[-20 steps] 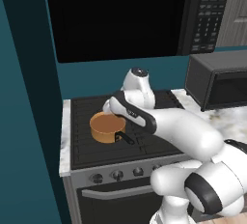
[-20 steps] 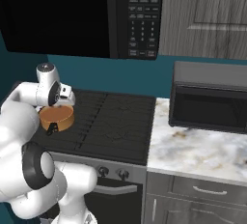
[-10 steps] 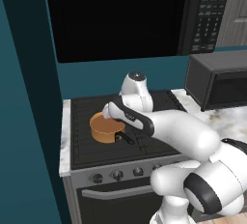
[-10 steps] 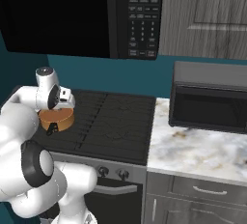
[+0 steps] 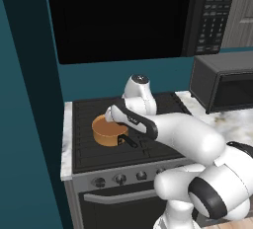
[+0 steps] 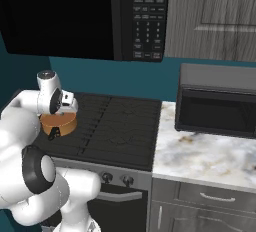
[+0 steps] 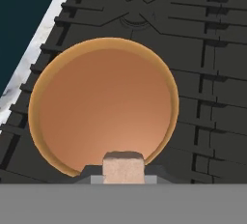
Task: Pick up the sugar cube(s) and place them in the saucepan with hot chocolate.
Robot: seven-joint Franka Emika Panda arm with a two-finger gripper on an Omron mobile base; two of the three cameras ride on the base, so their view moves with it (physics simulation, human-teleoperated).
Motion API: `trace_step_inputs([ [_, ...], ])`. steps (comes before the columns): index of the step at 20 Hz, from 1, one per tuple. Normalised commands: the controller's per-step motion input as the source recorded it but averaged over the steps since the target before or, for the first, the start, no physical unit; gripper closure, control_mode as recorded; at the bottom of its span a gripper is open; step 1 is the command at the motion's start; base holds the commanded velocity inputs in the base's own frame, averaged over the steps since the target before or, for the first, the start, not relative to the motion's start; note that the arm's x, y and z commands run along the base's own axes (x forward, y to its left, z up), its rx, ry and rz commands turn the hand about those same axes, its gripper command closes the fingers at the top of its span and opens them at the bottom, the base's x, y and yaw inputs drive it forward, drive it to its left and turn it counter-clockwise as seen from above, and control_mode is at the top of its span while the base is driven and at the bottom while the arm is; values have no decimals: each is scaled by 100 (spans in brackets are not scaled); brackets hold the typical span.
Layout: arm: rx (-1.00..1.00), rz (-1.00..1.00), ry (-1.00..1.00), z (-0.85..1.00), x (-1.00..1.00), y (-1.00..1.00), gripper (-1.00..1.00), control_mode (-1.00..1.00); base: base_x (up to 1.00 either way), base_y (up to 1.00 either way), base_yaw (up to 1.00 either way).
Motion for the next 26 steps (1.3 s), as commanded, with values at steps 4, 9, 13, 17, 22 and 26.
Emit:
trace_step_inputs([
  [4,0,0,0,0,8,7,100,-100,0,0,0],
  [9,0,0,1,0,17,0,100,-100,0,0,0],
  [13,0,0,1,0,17,0,100,-100,0,0,0],
  [17,0,0,0,-2,1,0,100,-100,0,0,0],
  [22,-3,-1,5,-3,0,2,100,-100,0,0,0],
  [26,-5,-2,9,0,0,0,100,-100,0,0,0],
])
